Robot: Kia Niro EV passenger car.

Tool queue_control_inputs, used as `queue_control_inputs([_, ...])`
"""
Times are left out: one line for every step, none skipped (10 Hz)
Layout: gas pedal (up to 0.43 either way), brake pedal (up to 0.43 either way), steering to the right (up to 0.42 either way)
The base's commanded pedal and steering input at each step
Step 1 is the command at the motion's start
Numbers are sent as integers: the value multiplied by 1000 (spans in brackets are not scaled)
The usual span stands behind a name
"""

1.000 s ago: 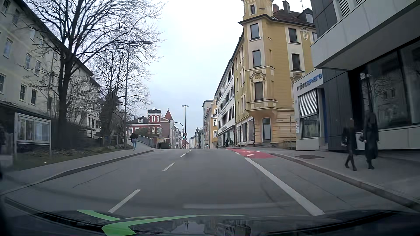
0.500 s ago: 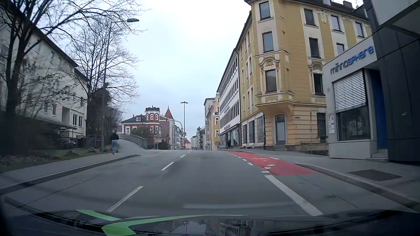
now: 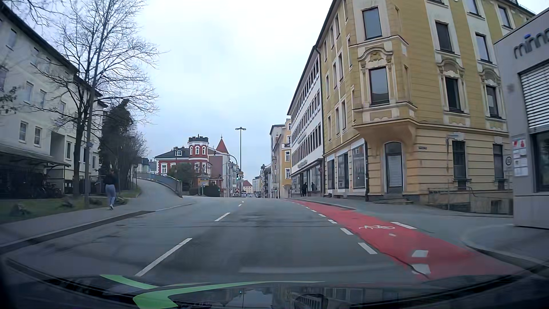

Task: Follow the waypoints while adhering to traffic rules and regulations

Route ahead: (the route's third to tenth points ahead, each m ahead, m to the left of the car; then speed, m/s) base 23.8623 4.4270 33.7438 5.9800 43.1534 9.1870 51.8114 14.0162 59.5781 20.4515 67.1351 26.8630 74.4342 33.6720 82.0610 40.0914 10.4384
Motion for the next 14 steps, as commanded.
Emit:
queue_control_inputs([28,0,-15])
queue_control_inputs([28,0,-20])
queue_control_inputs([28,0,-22])
queue_control_inputs([39,0,-21])
queue_control_inputs([39,0,-22])
queue_control_inputs([47,0,-24])
queue_control_inputs([59,0,-25])
queue_control_inputs([79,0,-25])
queue_control_inputs([98,0,-25])
queue_control_inputs([110,0,-25])
queue_control_inputs([110,0,-26])
queue_control_inputs([110,0,-26])
queue_control_inputs([110,0,-31])
queue_control_inputs([110,0,-40])
